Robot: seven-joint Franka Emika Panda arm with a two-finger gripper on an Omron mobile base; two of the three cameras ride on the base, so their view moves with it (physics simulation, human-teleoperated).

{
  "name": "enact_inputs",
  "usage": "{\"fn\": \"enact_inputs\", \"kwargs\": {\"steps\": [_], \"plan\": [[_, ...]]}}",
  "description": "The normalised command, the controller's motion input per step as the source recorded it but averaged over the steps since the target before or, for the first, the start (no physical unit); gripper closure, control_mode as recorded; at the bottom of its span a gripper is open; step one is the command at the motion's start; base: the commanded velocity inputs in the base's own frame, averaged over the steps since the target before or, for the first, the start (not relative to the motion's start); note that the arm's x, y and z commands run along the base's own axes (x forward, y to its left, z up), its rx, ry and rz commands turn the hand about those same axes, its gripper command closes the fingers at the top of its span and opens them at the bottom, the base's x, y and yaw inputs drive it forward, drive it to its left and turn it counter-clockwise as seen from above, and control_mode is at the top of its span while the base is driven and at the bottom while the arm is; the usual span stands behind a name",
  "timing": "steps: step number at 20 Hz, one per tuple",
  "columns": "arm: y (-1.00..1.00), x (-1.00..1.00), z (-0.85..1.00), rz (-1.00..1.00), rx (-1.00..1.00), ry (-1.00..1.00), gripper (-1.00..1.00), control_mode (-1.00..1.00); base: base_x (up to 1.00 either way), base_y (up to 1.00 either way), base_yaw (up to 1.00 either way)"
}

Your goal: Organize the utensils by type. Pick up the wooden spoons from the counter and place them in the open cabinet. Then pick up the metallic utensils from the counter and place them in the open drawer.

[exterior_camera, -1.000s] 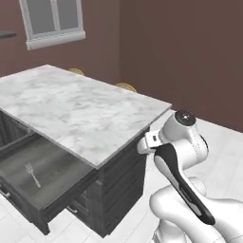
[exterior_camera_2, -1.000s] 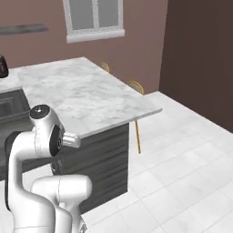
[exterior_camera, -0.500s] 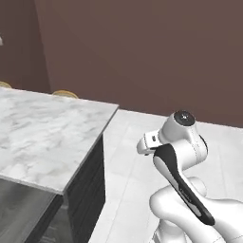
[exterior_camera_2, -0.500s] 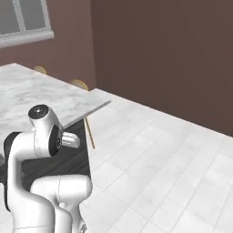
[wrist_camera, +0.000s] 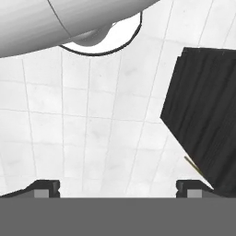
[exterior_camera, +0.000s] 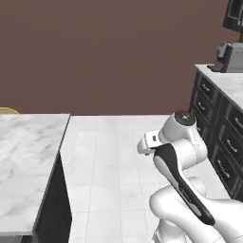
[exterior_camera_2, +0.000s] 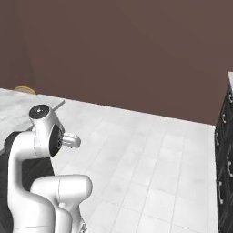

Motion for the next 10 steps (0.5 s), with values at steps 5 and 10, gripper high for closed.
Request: {"fn": "enact_inputs", "kwargs": {"steps": [5,10], "plan": [[0.0,0.0,0.0,0.0,0.0,0.0,-1.0,1.0,0.11,0.0,-0.46],[0.0,0.0,0.0,0.0,0.0,0.0,-1.0,1.0,0.36,0.0,-0.48]]}}
